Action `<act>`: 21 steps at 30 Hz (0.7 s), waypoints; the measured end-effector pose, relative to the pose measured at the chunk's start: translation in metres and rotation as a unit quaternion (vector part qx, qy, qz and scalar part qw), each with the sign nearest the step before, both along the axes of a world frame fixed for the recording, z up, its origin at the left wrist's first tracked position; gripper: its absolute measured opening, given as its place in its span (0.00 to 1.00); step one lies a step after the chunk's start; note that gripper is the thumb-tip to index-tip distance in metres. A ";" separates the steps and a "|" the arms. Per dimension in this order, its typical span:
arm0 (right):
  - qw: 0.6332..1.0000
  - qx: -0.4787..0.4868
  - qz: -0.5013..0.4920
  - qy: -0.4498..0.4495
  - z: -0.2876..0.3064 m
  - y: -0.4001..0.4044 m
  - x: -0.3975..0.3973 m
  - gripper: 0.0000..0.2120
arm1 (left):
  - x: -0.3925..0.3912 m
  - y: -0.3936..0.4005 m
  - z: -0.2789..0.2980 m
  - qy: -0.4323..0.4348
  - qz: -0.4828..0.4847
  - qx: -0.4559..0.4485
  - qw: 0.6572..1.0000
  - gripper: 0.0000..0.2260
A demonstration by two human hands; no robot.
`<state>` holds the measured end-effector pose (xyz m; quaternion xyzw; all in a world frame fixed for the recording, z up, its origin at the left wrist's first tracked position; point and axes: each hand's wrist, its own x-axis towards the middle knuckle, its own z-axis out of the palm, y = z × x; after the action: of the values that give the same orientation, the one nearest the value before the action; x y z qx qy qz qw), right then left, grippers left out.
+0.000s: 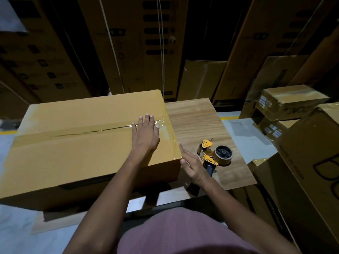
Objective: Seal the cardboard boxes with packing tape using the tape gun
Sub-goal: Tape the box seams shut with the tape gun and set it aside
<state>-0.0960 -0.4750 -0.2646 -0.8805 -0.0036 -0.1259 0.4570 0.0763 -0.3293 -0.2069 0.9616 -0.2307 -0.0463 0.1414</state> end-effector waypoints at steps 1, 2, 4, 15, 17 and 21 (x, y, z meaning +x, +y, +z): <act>1.000 0.017 0.003 -0.005 0.000 0.001 -0.002 0.36 | -0.005 0.002 0.000 -0.001 0.004 0.001 1.000 0.25; 1.000 0.031 0.002 -0.004 0.002 0.006 -0.006 0.38 | -0.010 0.004 0.000 -0.003 0.007 0.001 1.000 0.25; 0.998 0.052 0.001 0.024 0.005 0.018 -0.012 0.43 | -0.019 0.011 0.001 -0.004 0.013 -0.002 1.000 0.25; 0.998 0.065 0.007 -0.001 -0.008 0.005 -0.004 0.36 | -0.060 0.036 0.002 0.007 0.044 0.021 0.999 0.25; 0.996 0.092 0.008 -0.005 -0.005 -0.002 0.005 0.35 | -0.062 0.040 0.004 0.014 0.031 0.024 0.999 0.26; 0.977 0.199 -0.024 0.078 0.027 -0.015 0.035 0.23 | -0.069 0.046 0.006 0.010 0.008 0.055 0.998 0.27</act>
<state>-0.0612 -0.4896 -0.2380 -0.7791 0.0776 -0.0661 0.6186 0.0072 -0.2831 -0.2010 0.9693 -0.2182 -0.0676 0.0911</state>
